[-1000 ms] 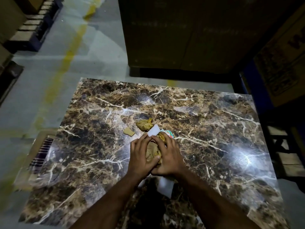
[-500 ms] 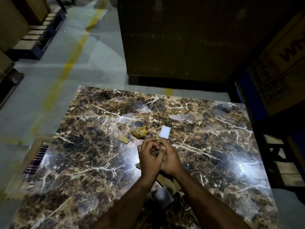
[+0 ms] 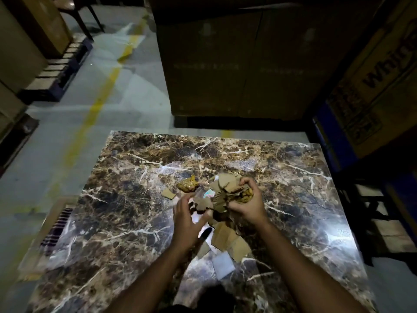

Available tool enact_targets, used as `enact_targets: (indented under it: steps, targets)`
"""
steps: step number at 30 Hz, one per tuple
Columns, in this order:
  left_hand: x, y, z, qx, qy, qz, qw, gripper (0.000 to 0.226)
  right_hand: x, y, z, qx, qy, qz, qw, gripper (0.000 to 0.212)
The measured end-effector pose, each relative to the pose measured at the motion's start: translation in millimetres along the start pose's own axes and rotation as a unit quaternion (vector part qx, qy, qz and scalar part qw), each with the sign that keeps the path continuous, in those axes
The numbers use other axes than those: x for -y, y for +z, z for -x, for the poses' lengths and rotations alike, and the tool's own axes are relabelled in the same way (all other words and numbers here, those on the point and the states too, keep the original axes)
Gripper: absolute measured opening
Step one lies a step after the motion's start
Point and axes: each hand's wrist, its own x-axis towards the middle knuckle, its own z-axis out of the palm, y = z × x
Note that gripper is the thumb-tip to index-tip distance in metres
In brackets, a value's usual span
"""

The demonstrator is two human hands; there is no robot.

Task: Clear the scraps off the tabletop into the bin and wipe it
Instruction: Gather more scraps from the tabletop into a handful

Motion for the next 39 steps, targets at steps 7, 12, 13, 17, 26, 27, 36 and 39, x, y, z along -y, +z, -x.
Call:
enact_targets:
  steps: [7, 12, 13, 17, 26, 27, 36, 39]
  targets:
    - [43, 29, 58, 0.225, 0.148, -0.378, 0.886, 0.135, -33, -50, 21, -0.045, 0.077, -0.021, 0.996, 0.058]
    - [37, 46, 41, 0.203, 0.162, -0.413, 0.873, 0.127, -56, -62, 47, -0.062, 0.111, -0.018, 0.992, 0.054]
    - [33, 47, 34, 0.197, 0.172, -0.42, 0.869, 0.125, -59, -62, 49, -0.064, 0.11, -0.031, 0.991, 0.052]
    - [26, 42, -3, 0.204, 0.167, -0.458, 0.849, 0.12, -56, -54, 52, -0.08, 0.123, -0.048, 0.988, 0.06]
    - [35, 52, -23, 0.16, 0.209, -0.406, 0.875, 0.065, -62, -33, 48, -0.108, 0.091, -0.05, 0.989, 0.052]
    - [37, 56, -20, 0.124, 0.23, -0.402, 0.878, 0.056, -63, -31, 47, -0.101, 0.091, -0.044, 0.99, 0.053]
    - [33, 82, -6, -0.035, 0.128, -0.274, 0.952, 0.015, -56, 0, 39, -0.106, 0.104, -0.12, 0.982, 0.05]
    - [17, 96, -4, -0.114, -0.065, -0.087, 0.988, 0.028, -64, 3, 40, -0.129, 0.119, -0.142, 0.974, 0.052]
